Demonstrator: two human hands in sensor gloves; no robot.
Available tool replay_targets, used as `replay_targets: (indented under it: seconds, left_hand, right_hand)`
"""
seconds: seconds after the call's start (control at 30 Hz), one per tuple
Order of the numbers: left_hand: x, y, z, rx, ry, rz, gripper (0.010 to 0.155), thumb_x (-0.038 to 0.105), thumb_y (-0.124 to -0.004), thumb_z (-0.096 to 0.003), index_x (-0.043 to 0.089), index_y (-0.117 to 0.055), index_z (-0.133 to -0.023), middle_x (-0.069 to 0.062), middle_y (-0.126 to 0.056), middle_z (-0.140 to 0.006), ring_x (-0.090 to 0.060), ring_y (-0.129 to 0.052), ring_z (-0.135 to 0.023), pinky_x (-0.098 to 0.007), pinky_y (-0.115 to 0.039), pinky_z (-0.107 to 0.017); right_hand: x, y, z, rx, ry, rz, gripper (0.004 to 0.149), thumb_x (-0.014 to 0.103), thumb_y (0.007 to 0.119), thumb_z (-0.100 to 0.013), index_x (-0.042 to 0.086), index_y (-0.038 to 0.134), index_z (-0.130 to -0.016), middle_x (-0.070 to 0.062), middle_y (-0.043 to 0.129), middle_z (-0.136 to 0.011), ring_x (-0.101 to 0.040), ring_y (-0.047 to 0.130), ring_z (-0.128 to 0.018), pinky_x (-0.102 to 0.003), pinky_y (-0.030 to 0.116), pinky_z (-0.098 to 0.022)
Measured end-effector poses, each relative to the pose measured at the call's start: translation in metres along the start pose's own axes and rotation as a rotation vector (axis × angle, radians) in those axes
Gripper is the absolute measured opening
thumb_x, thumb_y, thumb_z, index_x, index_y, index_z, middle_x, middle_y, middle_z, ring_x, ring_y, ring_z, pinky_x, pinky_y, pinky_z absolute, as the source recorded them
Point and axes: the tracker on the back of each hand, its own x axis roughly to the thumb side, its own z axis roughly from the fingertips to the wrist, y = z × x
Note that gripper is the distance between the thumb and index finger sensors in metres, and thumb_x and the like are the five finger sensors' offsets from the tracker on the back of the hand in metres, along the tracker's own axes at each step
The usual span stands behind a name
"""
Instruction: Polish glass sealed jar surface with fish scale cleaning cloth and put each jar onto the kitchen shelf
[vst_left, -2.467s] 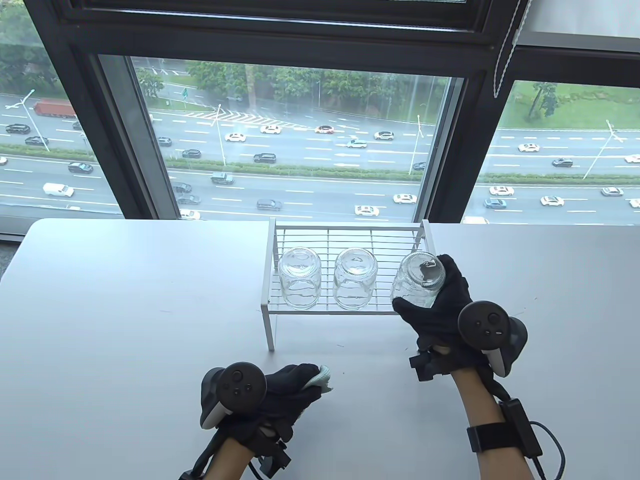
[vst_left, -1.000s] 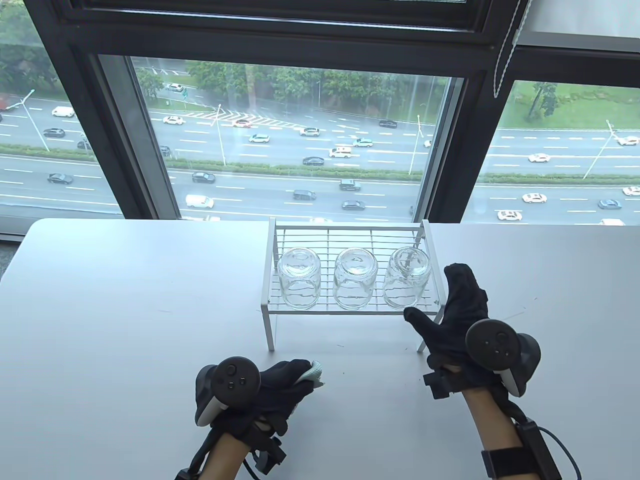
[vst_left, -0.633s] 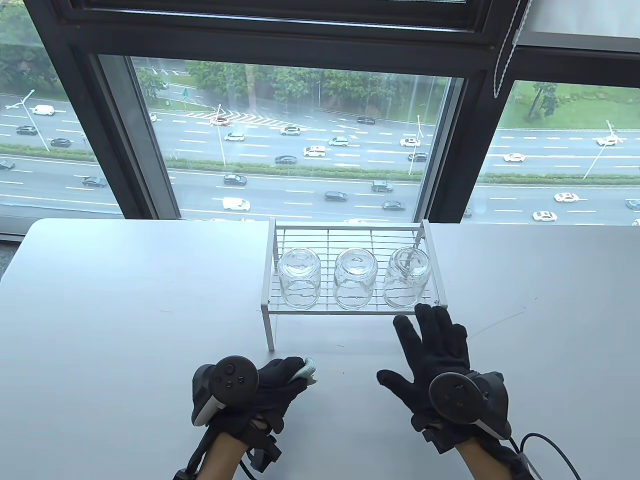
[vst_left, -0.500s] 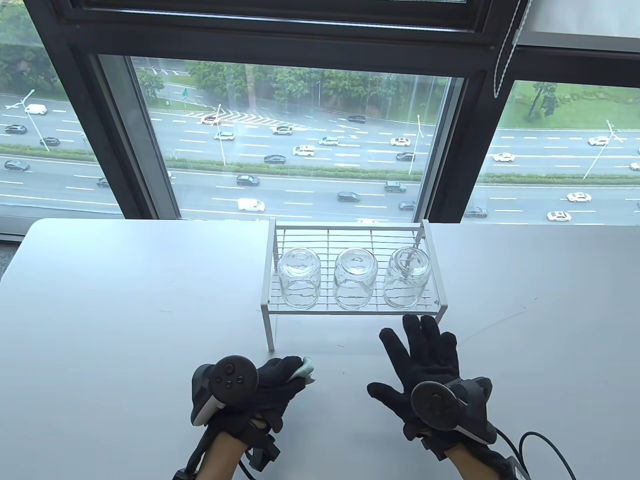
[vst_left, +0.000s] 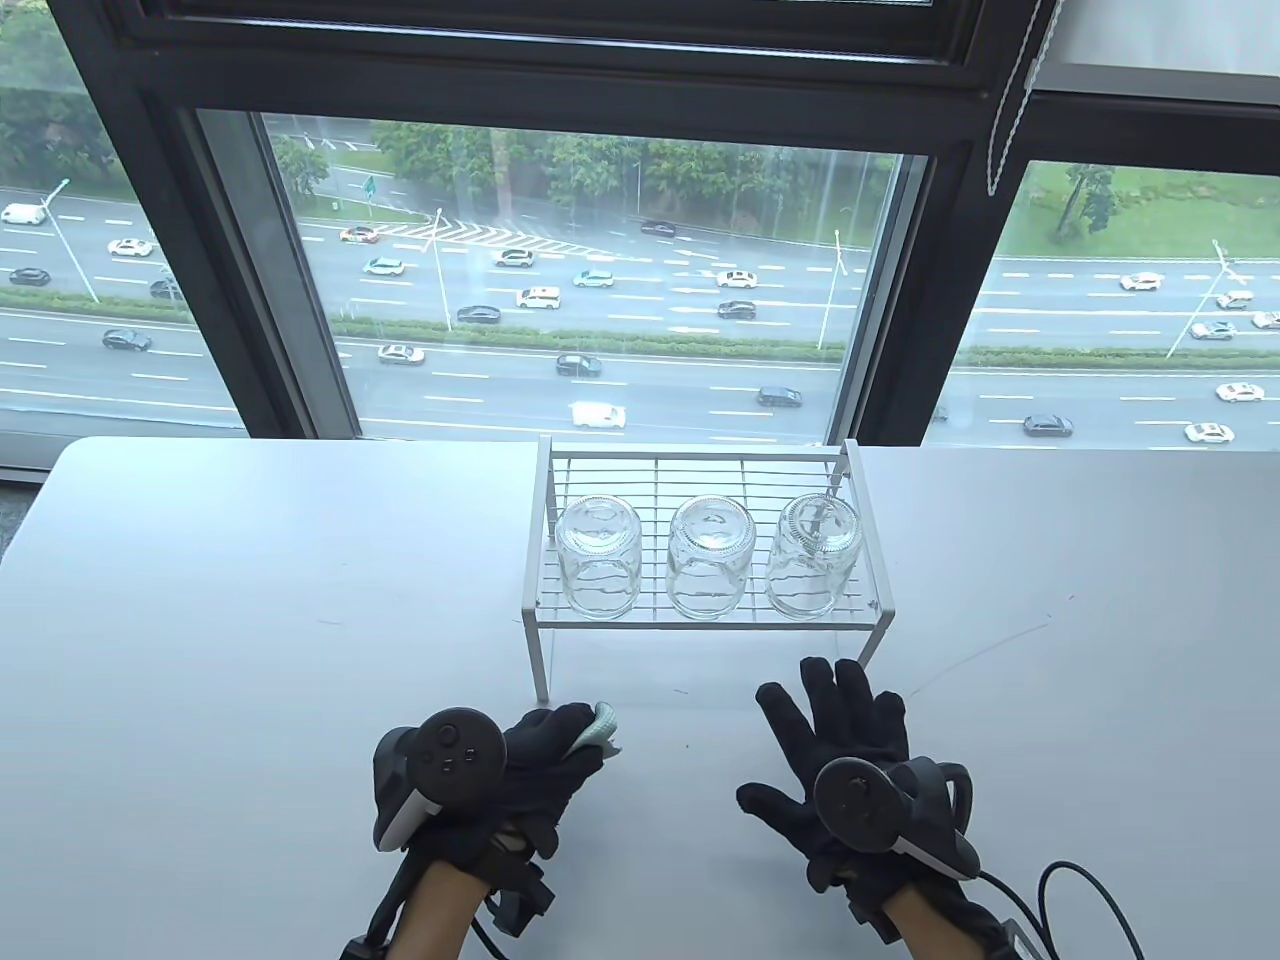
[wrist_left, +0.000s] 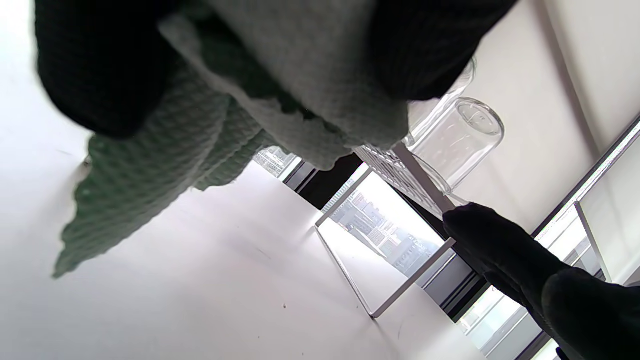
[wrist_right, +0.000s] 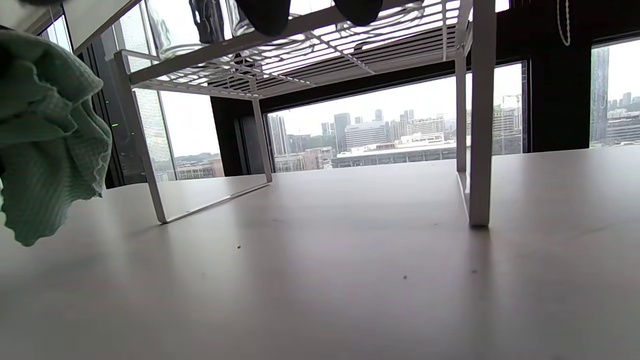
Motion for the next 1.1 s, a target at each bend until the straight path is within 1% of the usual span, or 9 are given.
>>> replay_targets:
  seconds: [0.17, 0.3, 0.47, 0.57, 0.67, 0.8, 0.9, 1.03, 1.1]
  left_hand:
    - [-0.007, 0.014, 0.003, 0.059, 0.031, -0.057, 0.058, 0.047, -0.079, -0.051, 0.014, -0.075, -0.098, -0.03, -0.086, -0.093, -0.053, -0.097, -0.067, -0.052, -0.09, -0.042]
    - [-0.019, 0.03, 0.008, 0.141, 0.076, -0.1, 0.057, 0.046, -0.079, -0.0511, 0.014, -0.075, -0.099, -0.028, -0.086, -0.094, -0.053, -0.096, -0.069, -0.053, -0.089, -0.044]
    - [-0.041, 0.046, 0.012, 0.287, 0.114, -0.159, 0.057, 0.044, -0.079, -0.0517, 0.016, -0.074, -0.101, -0.026, -0.081, -0.102, -0.054, -0.086, -0.084, -0.058, -0.08, -0.056]
    - [-0.057, 0.045, 0.012, 0.305, 0.175, -0.169, 0.057, 0.043, -0.078, -0.0522, 0.017, -0.072, -0.103, -0.025, -0.076, -0.107, -0.055, -0.079, -0.09, -0.059, -0.075, -0.061]
    - [-0.075, 0.038, 0.01, 0.254, 0.287, -0.192, 0.058, 0.042, -0.077, -0.0528, 0.016, -0.07, -0.104, -0.026, -0.07, -0.111, -0.056, -0.072, -0.095, -0.061, -0.068, -0.065]
    - [-0.098, 0.021, 0.006, 0.102, 0.44, -0.282, 0.059, 0.04, -0.077, -0.0525, 0.014, -0.069, -0.105, -0.027, -0.067, -0.113, -0.057, -0.067, -0.098, -0.064, -0.061, -0.067]
    - [-0.109, 0.018, 0.008, 0.082, 0.52, -0.271, 0.06, 0.039, -0.076, -0.0527, 0.013, -0.067, -0.106, -0.027, -0.063, -0.115, -0.057, -0.062, -0.101, -0.064, -0.057, -0.068]
    - [-0.121, 0.017, 0.012, -0.016, 0.668, -0.294, 0.064, 0.04, -0.075, -0.0528, 0.012, -0.06, -0.108, -0.028, -0.054, -0.117, -0.057, -0.054, -0.105, -0.064, -0.051, -0.07]
    - [-0.124, 0.015, 0.014, -0.041, 0.69, -0.288, 0.066, 0.042, -0.075, -0.0528, 0.013, -0.056, -0.109, -0.026, -0.046, -0.119, -0.055, -0.045, -0.108, -0.065, -0.047, -0.071]
  right_hand:
    - [0.001, 0.004, 0.002, 0.014, -0.002, -0.001, 0.089, 0.078, 0.056, -0.038, 0.036, 0.037, -0.114, -0.013, 0.024, -0.123, -0.045, 0.022, -0.109, -0.071, 0.027, -0.072]
    - [0.002, 0.003, 0.004, 0.007, -0.006, 0.0, 0.089, 0.078, 0.056, -0.038, 0.036, 0.037, -0.114, -0.013, 0.025, -0.123, -0.045, 0.023, -0.109, -0.071, 0.027, -0.072]
    - [0.0, 0.005, 0.005, 0.012, 0.0, -0.006, 0.09, 0.078, 0.057, -0.038, 0.036, 0.035, -0.114, -0.013, 0.025, -0.123, -0.045, 0.023, -0.109, -0.071, 0.027, -0.072]
    - [-0.002, 0.006, 0.005, 0.022, 0.006, -0.009, 0.09, 0.078, 0.057, -0.038, 0.035, 0.037, -0.114, -0.014, 0.025, -0.123, -0.045, 0.023, -0.109, -0.071, 0.027, -0.072]
    - [-0.003, 0.006, 0.005, 0.024, 0.008, -0.02, 0.09, 0.078, 0.058, -0.038, 0.034, 0.037, -0.114, -0.014, 0.025, -0.123, -0.045, 0.023, -0.109, -0.071, 0.027, -0.072]
    - [-0.003, 0.006, 0.006, 0.026, 0.012, -0.03, 0.09, 0.077, 0.059, -0.039, 0.033, 0.037, -0.114, -0.014, 0.026, -0.123, -0.046, 0.023, -0.109, -0.071, 0.026, -0.072]
    - [-0.003, 0.007, 0.006, 0.042, 0.011, -0.046, 0.09, 0.076, 0.059, -0.039, 0.033, 0.036, -0.114, -0.014, 0.025, -0.123, -0.046, 0.022, -0.109, -0.071, 0.024, -0.072]
    - [-0.003, 0.007, 0.006, 0.052, 0.012, -0.048, 0.09, 0.076, 0.06, -0.039, 0.032, 0.036, -0.114, -0.015, 0.024, -0.122, -0.046, 0.022, -0.108, -0.071, 0.024, -0.071]
    - [-0.002, 0.007, 0.006, 0.054, 0.011, -0.051, 0.09, 0.076, 0.06, -0.039, 0.032, 0.036, -0.114, -0.015, 0.024, -0.122, -0.046, 0.022, -0.108, -0.071, 0.024, -0.071]
